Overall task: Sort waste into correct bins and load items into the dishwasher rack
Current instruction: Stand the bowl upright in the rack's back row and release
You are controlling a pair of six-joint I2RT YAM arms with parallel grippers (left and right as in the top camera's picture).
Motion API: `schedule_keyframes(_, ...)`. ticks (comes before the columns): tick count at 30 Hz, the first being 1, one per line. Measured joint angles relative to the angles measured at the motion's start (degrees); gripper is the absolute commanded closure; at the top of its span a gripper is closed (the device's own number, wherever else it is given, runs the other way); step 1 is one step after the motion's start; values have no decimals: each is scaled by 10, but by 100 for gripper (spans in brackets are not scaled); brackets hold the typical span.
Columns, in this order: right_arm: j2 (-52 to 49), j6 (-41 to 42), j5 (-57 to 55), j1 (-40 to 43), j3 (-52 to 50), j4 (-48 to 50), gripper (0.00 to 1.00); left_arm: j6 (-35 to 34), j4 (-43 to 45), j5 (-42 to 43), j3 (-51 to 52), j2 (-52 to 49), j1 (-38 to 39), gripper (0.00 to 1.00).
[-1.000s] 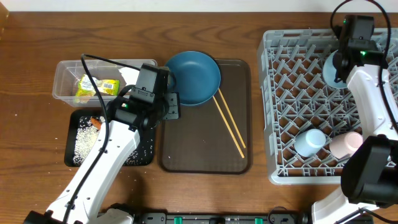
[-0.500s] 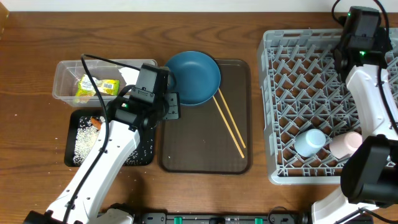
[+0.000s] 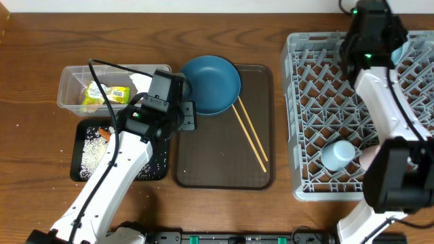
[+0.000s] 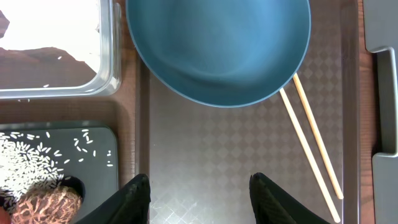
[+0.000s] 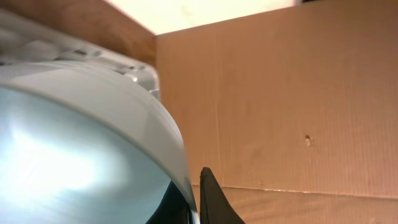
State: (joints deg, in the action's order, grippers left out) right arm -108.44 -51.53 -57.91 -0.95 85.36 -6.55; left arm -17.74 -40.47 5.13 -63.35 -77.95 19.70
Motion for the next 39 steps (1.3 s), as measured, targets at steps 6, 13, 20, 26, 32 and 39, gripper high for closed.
schedule_keyframes(6,-50,-6,-31,-32,0,12,99,0,0,0,0,0,0,47)
schedule_keyframes(13,-77,-10,-68,-60,0,32,99,0,0,0,0,0,0,47)
schedule_keyframes(20,-86,-30,-91,-64,0,71,99,0,0,0,0,0,0,47)
schedule_keyframes(26,-100,-93,-97,-64,0,150,99,0,0,0,0,0,0,47)
schedule_keyframes(32,-100,-125,-99,-63,0,156,99,0,0,0,0,0,0,47)
schedule_keyframes(39,-100,-134,-101,-61,0,156,99,0,-1,0,0,0,0,47)
